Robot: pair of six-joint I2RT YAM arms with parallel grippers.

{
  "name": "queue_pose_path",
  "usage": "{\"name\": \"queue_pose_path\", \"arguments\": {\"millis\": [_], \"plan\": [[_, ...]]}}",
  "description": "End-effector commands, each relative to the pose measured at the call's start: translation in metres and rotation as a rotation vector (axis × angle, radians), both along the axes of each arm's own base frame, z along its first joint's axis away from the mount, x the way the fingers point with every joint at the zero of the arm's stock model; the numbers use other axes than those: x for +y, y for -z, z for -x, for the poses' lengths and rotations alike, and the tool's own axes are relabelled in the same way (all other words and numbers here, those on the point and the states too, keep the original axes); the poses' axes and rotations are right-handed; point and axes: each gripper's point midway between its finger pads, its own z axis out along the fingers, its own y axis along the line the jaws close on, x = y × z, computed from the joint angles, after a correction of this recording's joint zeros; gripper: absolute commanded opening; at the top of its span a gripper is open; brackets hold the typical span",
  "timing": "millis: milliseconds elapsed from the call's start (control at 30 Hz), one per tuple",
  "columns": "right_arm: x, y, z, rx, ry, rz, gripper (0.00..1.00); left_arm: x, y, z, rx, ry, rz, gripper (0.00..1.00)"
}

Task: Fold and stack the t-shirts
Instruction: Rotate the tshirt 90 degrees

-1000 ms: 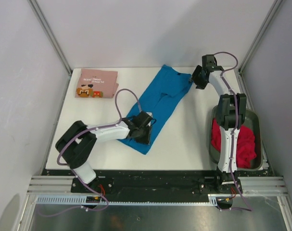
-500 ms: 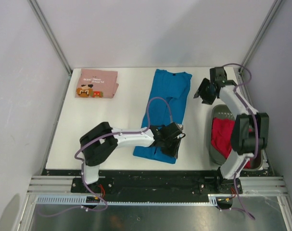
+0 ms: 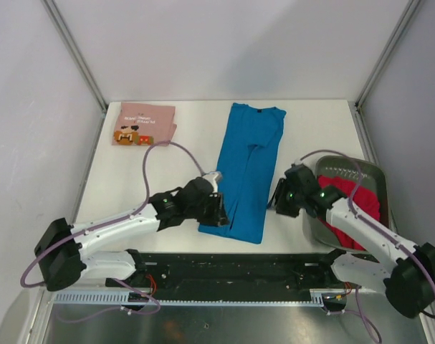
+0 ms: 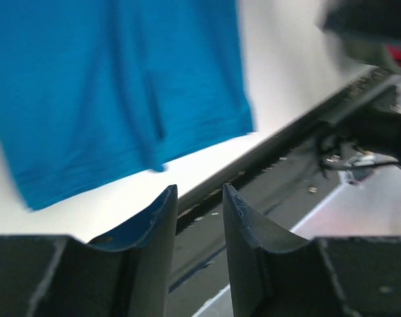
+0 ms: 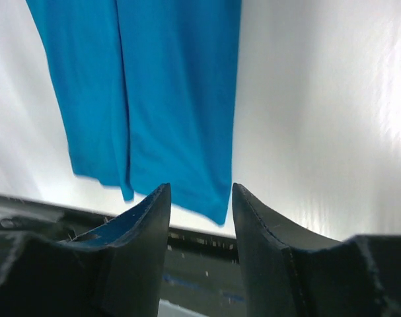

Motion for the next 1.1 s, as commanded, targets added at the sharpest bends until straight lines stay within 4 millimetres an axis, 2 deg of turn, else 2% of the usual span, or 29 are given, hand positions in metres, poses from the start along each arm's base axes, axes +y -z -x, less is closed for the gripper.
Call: {"name": "queue_pose_path", "arguments": {"millis": [0, 133, 367, 667, 1067], "plan": [[0.022, 0.013, 0.043, 0.038, 0.043, -0.041, 0.44, 0.053, 0.032, -0.013, 0.026, -0.161, -0.078, 0.38], [0.035, 0.03, 0.076, 0.083, 0.052, -0.066, 0.41, 0.084, 0.05, -0.02, 0.039, -0.242, -0.108, 0.38], [0.043, 0.054, 0.097, 0.128, 0.068, -0.085, 0.38, 0.102, 0.061, -0.028, 0.042, -0.286, -0.145, 0.39], [0.044, 0.078, 0.105, 0.142, 0.104, -0.142, 0.35, 0.111, 0.073, -0.028, 0.053, -0.298, -0.179, 0.39], [0.043, 0.087, 0.101, 0.12, 0.117, -0.141, 0.35, 0.114, 0.079, -0.027, 0.062, -0.296, -0.203, 0.39]]}}
